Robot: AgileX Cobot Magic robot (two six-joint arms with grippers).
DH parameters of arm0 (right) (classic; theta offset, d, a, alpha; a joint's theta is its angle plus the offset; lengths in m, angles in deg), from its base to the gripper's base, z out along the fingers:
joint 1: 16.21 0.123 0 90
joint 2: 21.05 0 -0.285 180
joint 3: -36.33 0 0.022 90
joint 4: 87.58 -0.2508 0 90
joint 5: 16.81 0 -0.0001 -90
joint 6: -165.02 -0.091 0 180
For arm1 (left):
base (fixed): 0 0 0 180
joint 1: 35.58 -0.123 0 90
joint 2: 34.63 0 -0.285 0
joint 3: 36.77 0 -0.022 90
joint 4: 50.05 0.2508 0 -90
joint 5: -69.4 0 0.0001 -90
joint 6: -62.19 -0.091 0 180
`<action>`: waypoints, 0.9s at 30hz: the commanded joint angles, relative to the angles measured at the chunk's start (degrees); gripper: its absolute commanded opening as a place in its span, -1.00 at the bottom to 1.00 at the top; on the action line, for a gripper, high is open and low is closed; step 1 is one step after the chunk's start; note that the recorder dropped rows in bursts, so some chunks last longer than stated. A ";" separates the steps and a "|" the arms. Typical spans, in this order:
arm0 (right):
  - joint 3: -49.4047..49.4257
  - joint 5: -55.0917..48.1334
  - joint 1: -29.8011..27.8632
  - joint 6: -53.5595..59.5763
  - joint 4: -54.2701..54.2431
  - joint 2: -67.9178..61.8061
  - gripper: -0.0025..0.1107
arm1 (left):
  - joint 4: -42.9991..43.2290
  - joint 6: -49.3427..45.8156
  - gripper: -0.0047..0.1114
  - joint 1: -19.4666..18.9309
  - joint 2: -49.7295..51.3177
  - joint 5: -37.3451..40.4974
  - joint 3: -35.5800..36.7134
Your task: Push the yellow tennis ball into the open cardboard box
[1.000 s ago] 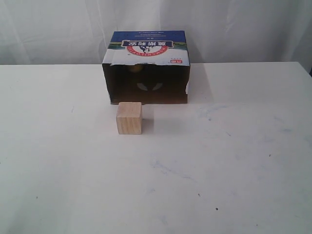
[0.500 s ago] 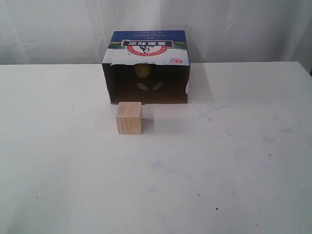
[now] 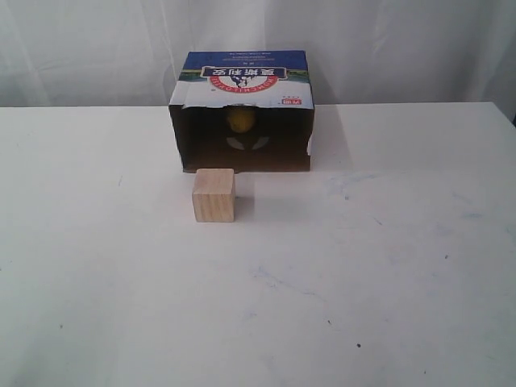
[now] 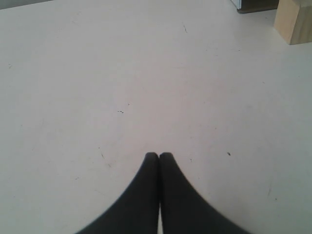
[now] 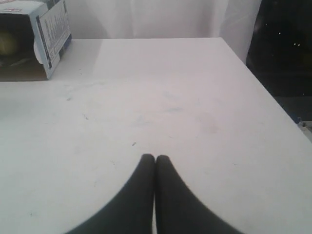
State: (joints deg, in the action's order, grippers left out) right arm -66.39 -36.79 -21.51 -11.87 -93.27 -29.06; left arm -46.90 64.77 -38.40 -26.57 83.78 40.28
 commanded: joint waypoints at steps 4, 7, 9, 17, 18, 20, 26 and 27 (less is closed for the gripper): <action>-0.06 -0.16 0.18 -5.86 4.49 0.22 -0.96 | -0.16 0.11 -0.92 0.23 -0.28 -0.14 0.17; -0.06 -0.16 0.18 -5.86 4.49 0.22 -0.96 | -0.16 0.11 -0.92 0.23 -0.28 -0.14 0.17; -0.06 -0.16 0.18 -5.86 4.49 0.22 -0.96 | -0.16 0.11 -0.92 0.23 -0.28 -0.14 0.17; -0.06 -0.16 0.18 -5.98 4.49 0.22 -0.96 | -0.16 0.11 -0.92 0.23 -0.28 -0.14 0.17; -0.06 -0.16 0.18 -6.73 4.49 0.22 -0.96 | -0.16 0.11 -0.92 0.23 -0.28 -0.14 0.17; -0.06 -0.16 0.18 -6.73 4.49 0.22 -0.96 | -0.16 0.11 -0.92 0.23 -0.28 -0.14 0.17; -0.06 -0.16 0.18 -6.83 4.49 0.22 -0.96 | -0.16 0.11 -0.92 0.23 -0.28 -0.14 0.17; -0.06 -0.16 0.18 -6.83 4.49 0.22 -0.96 | -0.16 0.11 -0.92 0.23 -0.28 -0.14 0.17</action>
State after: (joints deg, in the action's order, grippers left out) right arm -66.39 -37.27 -21.51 -18.45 -88.95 -29.06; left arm -46.90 64.77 -38.40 -26.57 83.78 40.28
